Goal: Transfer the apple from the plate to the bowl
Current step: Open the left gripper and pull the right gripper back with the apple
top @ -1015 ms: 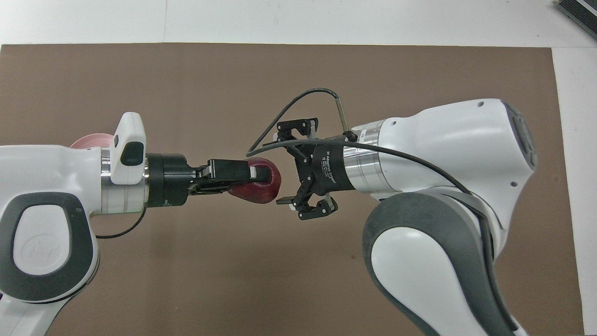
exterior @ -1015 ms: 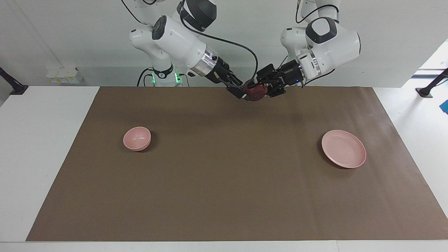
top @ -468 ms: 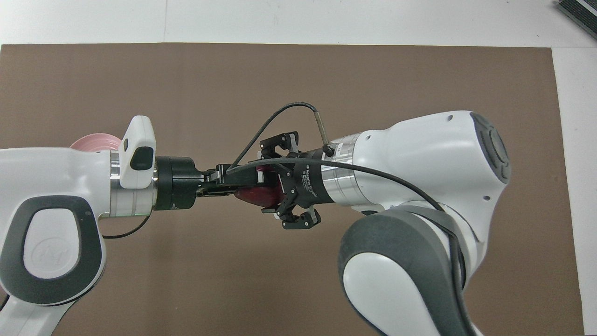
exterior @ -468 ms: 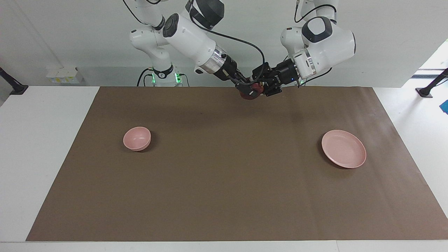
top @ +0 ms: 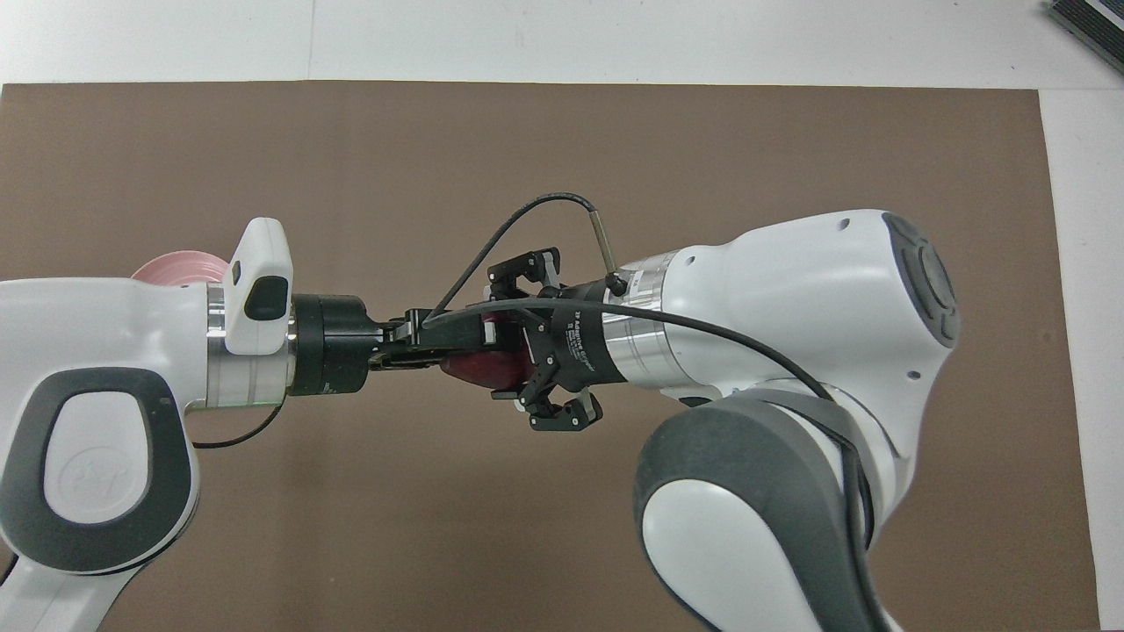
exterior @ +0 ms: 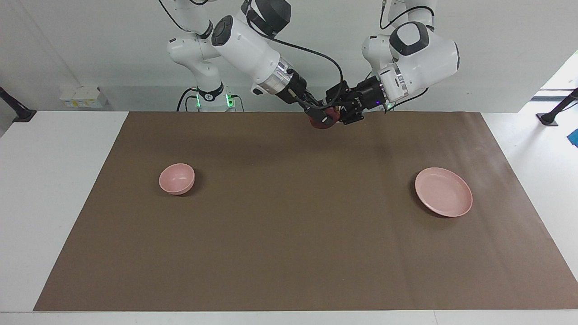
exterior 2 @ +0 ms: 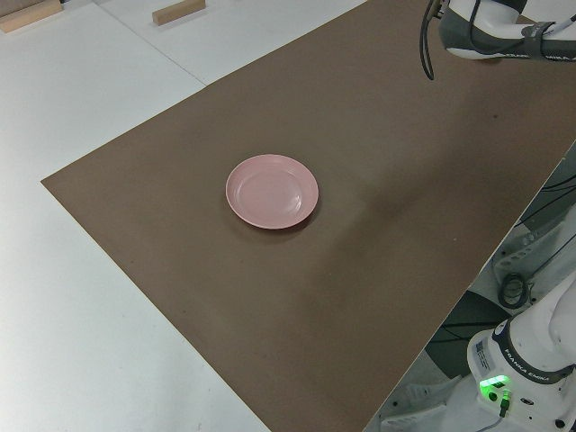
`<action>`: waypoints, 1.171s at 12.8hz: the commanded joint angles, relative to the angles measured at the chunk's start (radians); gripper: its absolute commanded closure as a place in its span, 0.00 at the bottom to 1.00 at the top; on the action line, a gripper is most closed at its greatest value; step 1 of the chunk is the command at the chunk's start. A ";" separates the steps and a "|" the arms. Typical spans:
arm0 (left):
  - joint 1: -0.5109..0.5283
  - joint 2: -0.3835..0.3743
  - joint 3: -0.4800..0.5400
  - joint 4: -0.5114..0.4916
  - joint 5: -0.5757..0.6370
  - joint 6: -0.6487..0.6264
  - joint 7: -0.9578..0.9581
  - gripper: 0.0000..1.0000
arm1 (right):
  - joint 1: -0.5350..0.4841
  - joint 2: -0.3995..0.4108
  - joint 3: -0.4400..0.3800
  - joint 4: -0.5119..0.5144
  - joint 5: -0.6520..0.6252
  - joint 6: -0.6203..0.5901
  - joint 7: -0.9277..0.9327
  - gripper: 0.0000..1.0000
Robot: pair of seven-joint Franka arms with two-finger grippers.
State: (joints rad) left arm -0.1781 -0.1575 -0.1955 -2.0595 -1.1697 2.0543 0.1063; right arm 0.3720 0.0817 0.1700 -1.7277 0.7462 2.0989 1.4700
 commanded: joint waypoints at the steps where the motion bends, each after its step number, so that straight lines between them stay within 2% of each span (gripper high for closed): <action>1: -0.021 -0.028 0.013 -0.011 -0.028 0.001 0.007 0.00 | 0.005 0.006 0.003 0.005 -0.027 0.015 0.015 0.92; 6: -0.011 -0.030 0.014 -0.011 -0.024 -0.017 0.000 0.00 | -0.015 0.006 -0.003 0.000 -0.045 0.003 -0.020 0.92; 9: 0.018 -0.043 0.025 -0.011 -0.015 -0.048 -0.002 0.00 | -0.100 0.003 -0.001 -0.001 -0.100 -0.123 -0.109 0.92; 10: 0.038 -0.043 0.025 -0.011 -0.001 -0.065 -0.002 0.00 | -0.125 0.001 -0.003 -0.001 -0.116 -0.155 -0.129 0.89; 12: 0.084 -0.045 0.025 0.005 0.066 -0.114 -0.008 0.00 | -0.188 -0.010 -0.006 0.013 -0.194 -0.195 -0.174 0.89; 15: 0.140 -0.043 0.027 0.076 0.317 -0.210 -0.080 0.00 | -0.266 -0.028 -0.006 0.020 -0.261 -0.235 -0.319 0.91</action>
State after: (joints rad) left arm -0.0702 -0.1872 -0.1652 -2.0291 -0.9790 1.9079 0.0857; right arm 0.1496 0.0768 0.1556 -1.7142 0.5191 1.8937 1.2367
